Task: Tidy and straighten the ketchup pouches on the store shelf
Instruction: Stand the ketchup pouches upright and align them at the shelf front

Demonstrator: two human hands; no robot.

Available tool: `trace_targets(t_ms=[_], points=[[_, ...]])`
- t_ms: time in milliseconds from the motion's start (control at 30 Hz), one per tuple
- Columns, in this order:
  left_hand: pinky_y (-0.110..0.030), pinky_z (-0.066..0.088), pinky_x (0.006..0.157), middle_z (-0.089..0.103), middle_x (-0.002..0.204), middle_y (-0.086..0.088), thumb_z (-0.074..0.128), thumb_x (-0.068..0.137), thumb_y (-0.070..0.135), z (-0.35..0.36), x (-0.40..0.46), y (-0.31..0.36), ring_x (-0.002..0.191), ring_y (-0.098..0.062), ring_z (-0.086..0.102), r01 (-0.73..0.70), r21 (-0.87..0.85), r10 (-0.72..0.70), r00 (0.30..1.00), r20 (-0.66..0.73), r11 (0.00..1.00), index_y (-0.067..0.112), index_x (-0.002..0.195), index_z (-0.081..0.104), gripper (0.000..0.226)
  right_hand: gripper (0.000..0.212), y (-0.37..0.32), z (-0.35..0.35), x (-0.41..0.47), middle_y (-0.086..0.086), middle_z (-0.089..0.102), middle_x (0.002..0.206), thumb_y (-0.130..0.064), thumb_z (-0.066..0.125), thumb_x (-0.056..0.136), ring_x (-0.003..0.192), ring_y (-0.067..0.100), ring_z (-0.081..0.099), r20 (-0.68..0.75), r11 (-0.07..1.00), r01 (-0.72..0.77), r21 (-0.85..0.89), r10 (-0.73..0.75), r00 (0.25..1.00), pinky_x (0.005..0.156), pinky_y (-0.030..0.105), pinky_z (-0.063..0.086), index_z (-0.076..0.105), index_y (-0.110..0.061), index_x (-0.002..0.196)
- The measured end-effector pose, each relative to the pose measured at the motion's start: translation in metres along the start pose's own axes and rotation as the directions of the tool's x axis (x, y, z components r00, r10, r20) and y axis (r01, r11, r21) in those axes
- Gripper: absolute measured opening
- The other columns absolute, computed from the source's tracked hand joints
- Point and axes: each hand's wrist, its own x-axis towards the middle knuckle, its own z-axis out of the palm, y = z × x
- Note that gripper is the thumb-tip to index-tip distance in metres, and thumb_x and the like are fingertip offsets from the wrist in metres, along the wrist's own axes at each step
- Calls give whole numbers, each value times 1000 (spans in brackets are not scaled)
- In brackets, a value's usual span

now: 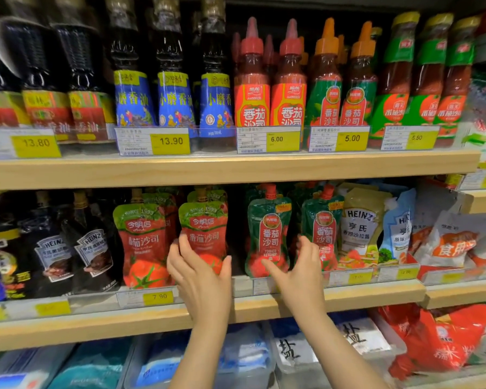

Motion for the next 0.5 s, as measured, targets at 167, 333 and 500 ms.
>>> trace_targets(t_ms=[167,333,500], points=[[-46,44,89,39,129,-28,68,79,34,5,1,-9,113,-41,42,14,245,-74,969,236,969,0,138,17,85,89,-9,22,9,8,53,117,-60,69,65,110,26,51,26,976,-105,-191,112,993,79,40,50,32,-10,130],[-41,48,75,44,118,-23,65,81,34,9,5,-5,105,-37,45,-8,266,-62,965,255,964,3,133,21,74,68,-6,29,11,7,61,99,-59,68,67,96,26,55,-17,966,-106,-236,105,994,68,37,48,45,-11,109],[-39,49,74,43,115,-21,65,81,35,13,6,-3,104,-34,45,17,260,-84,965,249,965,8,130,21,71,72,-4,32,9,7,62,98,-58,70,65,95,27,55,-56,974,-66,-218,55,997,71,38,47,46,-11,113]])
